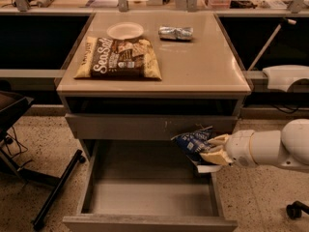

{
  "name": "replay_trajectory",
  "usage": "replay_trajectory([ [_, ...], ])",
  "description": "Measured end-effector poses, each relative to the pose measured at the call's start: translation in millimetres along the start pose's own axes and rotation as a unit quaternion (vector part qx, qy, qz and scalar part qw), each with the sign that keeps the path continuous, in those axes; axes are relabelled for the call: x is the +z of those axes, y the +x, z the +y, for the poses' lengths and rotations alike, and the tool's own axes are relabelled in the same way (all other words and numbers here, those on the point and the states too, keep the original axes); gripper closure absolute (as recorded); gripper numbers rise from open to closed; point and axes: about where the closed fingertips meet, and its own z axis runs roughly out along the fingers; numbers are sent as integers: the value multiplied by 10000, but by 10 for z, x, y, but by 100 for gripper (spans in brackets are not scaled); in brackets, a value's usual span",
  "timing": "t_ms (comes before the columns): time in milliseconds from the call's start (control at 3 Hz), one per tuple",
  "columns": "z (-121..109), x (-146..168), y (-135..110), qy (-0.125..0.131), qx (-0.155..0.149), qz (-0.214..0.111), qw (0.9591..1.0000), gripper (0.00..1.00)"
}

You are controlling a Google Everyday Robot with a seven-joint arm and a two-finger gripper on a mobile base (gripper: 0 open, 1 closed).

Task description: Place blue chip bag into middle drawer

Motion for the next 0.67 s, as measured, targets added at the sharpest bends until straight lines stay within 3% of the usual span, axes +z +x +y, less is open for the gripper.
replay_trajectory([
  [333, 92, 34, -15, -120, -60, -18, 9999, 100],
  [667, 295, 405, 338, -368, 129, -151, 9991, 100],
])
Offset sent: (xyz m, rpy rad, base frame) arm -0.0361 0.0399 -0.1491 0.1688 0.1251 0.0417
